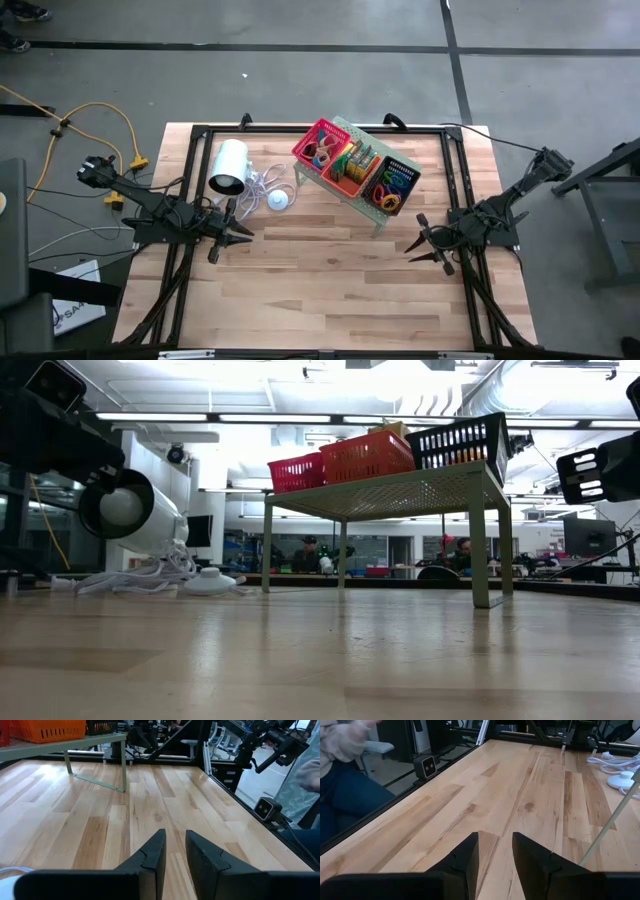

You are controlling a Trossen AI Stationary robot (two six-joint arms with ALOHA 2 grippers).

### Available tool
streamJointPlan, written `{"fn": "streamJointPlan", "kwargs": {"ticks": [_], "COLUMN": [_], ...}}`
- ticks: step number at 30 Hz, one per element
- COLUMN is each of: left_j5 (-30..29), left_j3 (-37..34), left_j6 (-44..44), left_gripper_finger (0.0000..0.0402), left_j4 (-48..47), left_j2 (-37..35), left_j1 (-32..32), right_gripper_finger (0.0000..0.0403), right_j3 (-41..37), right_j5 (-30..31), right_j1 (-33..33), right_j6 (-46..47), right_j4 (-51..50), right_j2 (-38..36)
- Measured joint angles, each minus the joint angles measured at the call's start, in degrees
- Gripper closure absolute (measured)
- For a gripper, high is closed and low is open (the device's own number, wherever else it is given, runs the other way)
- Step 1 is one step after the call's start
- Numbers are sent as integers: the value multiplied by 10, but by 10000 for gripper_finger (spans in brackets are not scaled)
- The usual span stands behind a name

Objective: Pick & Place Office Desk Supplies
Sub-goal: Return to Home Position

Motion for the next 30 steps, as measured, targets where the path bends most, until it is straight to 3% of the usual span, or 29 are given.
{"fn": "streamJointPlan", "kwargs": {"ticks": [18, 24, 30], "left_j5": [0, -1, 0], "left_j3": [0, 0, 0], "left_j6": [2, 77, 90], "left_gripper_finger": [332, 332, 332], "left_j4": [0, 8, 15], "left_j2": [0, 0, 0], "left_j1": [0, 0, 0], "right_gripper_finger": [296, 296, 296], "right_j3": [0, 0, 0], "right_j5": [0, 0, 0], "right_j1": [0, 0, 0], "right_j6": [0, 0, 0], "right_j4": [0, 0, 0], "right_j2": [0, 0, 0]}}
